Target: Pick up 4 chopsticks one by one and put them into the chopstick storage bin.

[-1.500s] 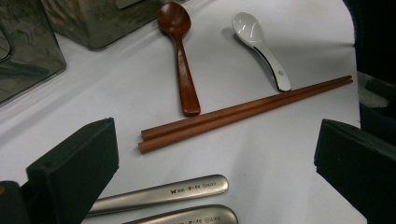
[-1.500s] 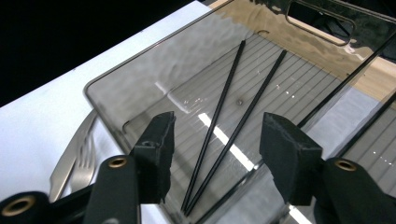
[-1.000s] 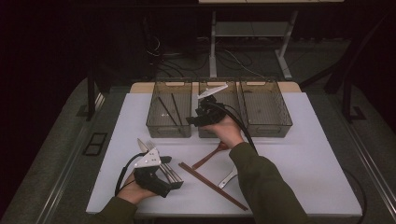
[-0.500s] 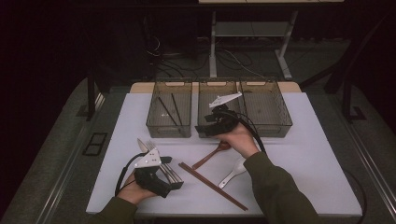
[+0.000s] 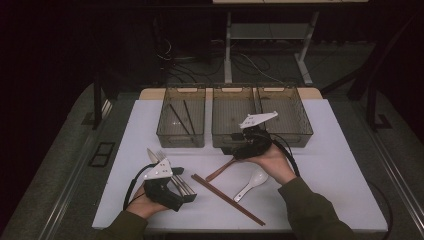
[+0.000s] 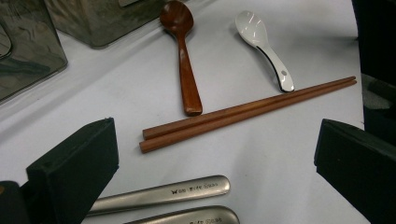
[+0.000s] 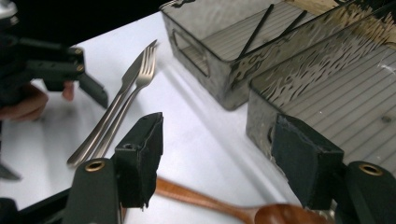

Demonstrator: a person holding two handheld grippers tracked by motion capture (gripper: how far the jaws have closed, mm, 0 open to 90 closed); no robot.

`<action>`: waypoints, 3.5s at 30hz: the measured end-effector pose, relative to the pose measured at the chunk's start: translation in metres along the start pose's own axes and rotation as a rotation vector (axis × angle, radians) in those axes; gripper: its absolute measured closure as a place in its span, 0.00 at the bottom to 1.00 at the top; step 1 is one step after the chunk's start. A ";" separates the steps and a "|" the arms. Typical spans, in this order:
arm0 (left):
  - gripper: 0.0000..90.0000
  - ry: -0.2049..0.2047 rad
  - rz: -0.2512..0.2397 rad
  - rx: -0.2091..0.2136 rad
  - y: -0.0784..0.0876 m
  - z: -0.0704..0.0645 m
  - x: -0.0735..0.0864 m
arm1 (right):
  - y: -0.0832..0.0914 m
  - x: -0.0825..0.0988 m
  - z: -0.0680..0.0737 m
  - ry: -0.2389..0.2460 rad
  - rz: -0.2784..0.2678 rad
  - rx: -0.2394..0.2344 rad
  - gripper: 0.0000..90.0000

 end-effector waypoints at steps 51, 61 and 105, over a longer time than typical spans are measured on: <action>0.00 -0.014 0.014 -0.010 0.000 -0.004 0.001 | 0.021 0.128 0.074 0.012 0.206 -0.116 0.82; 0.00 -0.019 0.014 -0.008 0.000 -0.005 0.001 | 0.011 0.130 0.082 0.036 0.238 -0.131 0.87; 0.00 -0.024 0.022 -0.005 0.000 -0.005 0.001 | -0.003 0.131 0.091 0.110 0.289 -0.115 0.89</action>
Point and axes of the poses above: each handheld gripper's, and its own axes: y roughly backward along the jaws, x roughly out of its underside, z roughly to its left, the point moved 5 cm from there along -y, roughly forward along the jaws, and after that the axes turned 13 degrees about -x, right-handed, at the moved point
